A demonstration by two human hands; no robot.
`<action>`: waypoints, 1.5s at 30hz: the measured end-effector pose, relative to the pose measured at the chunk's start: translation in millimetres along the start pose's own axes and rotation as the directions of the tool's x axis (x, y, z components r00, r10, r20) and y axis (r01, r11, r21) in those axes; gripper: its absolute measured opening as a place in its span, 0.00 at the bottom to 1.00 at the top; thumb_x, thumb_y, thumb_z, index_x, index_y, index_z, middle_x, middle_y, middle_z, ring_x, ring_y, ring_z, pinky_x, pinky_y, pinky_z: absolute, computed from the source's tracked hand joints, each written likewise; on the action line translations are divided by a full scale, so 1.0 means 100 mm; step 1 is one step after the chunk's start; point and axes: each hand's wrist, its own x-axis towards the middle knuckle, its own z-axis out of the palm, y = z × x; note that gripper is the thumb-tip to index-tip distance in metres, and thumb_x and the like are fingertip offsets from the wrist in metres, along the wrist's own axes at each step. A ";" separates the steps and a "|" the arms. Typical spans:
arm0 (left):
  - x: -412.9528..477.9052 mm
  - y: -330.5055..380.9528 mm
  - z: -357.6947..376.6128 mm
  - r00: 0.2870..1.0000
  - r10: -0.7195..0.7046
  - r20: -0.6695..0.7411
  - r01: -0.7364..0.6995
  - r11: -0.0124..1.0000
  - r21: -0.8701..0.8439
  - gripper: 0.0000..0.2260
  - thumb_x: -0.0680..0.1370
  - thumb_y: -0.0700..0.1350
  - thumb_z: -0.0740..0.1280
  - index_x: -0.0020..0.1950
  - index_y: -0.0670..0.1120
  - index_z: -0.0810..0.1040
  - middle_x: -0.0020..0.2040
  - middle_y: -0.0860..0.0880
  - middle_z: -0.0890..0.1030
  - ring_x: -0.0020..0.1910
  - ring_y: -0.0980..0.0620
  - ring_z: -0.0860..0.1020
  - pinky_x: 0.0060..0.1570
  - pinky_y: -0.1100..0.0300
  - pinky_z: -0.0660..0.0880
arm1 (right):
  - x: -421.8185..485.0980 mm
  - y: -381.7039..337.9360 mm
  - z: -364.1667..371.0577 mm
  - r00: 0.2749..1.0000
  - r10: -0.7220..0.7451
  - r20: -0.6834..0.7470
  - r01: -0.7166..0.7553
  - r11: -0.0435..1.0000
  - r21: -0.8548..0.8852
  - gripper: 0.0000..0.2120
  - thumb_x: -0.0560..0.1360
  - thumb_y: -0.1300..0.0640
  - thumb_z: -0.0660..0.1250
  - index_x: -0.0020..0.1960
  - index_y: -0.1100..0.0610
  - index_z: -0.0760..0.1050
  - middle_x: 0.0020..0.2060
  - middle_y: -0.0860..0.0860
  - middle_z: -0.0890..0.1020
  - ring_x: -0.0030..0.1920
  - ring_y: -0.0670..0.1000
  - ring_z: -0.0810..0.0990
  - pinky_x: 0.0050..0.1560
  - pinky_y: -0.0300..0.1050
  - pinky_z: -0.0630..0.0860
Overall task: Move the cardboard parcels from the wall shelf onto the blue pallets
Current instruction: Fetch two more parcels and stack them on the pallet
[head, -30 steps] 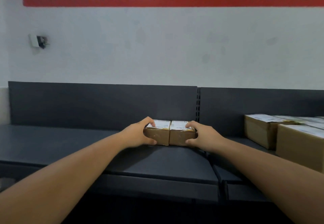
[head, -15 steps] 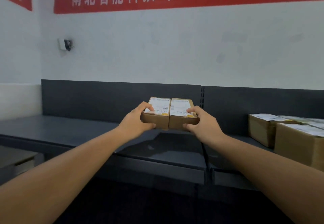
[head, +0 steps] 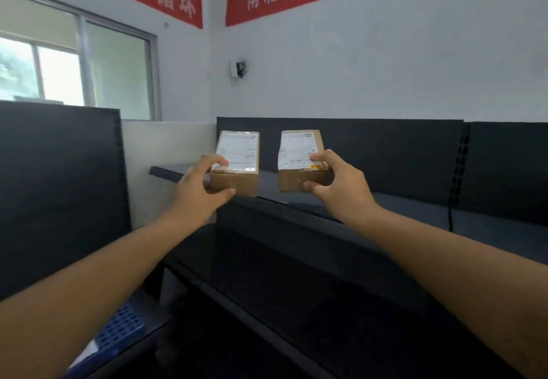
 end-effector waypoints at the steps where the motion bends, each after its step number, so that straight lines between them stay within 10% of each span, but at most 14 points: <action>1: -0.08 -0.09 -0.22 0.999 -0.030 -0.024 0.030 0.999 0.013 0.22 0.73 0.42 0.74 0.53 0.67 0.70 0.64 0.50 0.75 0.56 0.49 0.79 0.49 0.56 0.80 | 0.01 -0.10 0.15 1.000 -0.023 0.020 0.022 1.000 0.016 0.22 0.74 0.57 0.72 0.65 0.48 0.71 0.61 0.49 0.78 0.52 0.44 0.75 0.48 0.32 0.71; 9: -0.88 -0.90 -2.08 0.945 -0.232 -0.230 0.272 0.949 0.161 0.22 0.72 0.43 0.75 0.57 0.63 0.71 0.64 0.49 0.77 0.56 0.51 0.80 0.56 0.46 0.79 | 0.00 -1.15 1.76 0.968 -0.143 0.204 0.094 0.968 0.233 0.20 0.73 0.56 0.73 0.62 0.45 0.72 0.60 0.49 0.78 0.53 0.46 0.76 0.51 0.39 0.73; 15: -1.65 -1.44 -3.45 0.865 -0.328 -0.379 0.432 0.871 0.234 0.21 0.73 0.43 0.74 0.57 0.64 0.71 0.64 0.50 0.76 0.56 0.53 0.79 0.51 0.59 0.77 | -0.26 -2.09 3.18 0.911 -0.206 0.357 0.060 0.923 0.380 0.22 0.74 0.57 0.72 0.64 0.43 0.70 0.64 0.48 0.76 0.58 0.49 0.78 0.58 0.48 0.78; 24: -2.79 -2.23 -5.11 0.711 -0.439 -0.550 0.653 0.703 0.282 0.23 0.72 0.43 0.76 0.56 0.67 0.72 0.59 0.49 0.78 0.54 0.50 0.80 0.49 0.52 0.79 | -0.78 -3.13 5.12 0.784 -0.316 0.534 0.007 0.865 0.502 0.23 0.73 0.58 0.72 0.64 0.44 0.70 0.60 0.45 0.76 0.56 0.44 0.75 0.56 0.38 0.75; 34: -3.61 -2.94 -5.76 0.641 -0.515 -0.568 0.749 0.581 0.318 0.21 0.72 0.43 0.75 0.55 0.64 0.72 0.60 0.52 0.75 0.56 0.56 0.73 0.48 0.69 0.68 | -1.39 -3.51 6.59 0.654 -0.364 0.663 0.012 0.882 0.471 0.22 0.74 0.55 0.71 0.65 0.43 0.70 0.57 0.47 0.75 0.55 0.45 0.74 0.55 0.34 0.73; 45: -3.78 -3.43 -5.77 0.630 -0.566 -0.531 0.762 0.582 0.284 0.21 0.74 0.47 0.74 0.60 0.66 0.70 0.62 0.54 0.75 0.57 0.57 0.75 0.54 0.57 0.75 | -1.48 -3.41 7.02 0.652 -0.343 0.676 0.096 0.922 0.375 0.23 0.74 0.50 0.71 0.66 0.39 0.68 0.59 0.48 0.75 0.56 0.46 0.74 0.54 0.41 0.76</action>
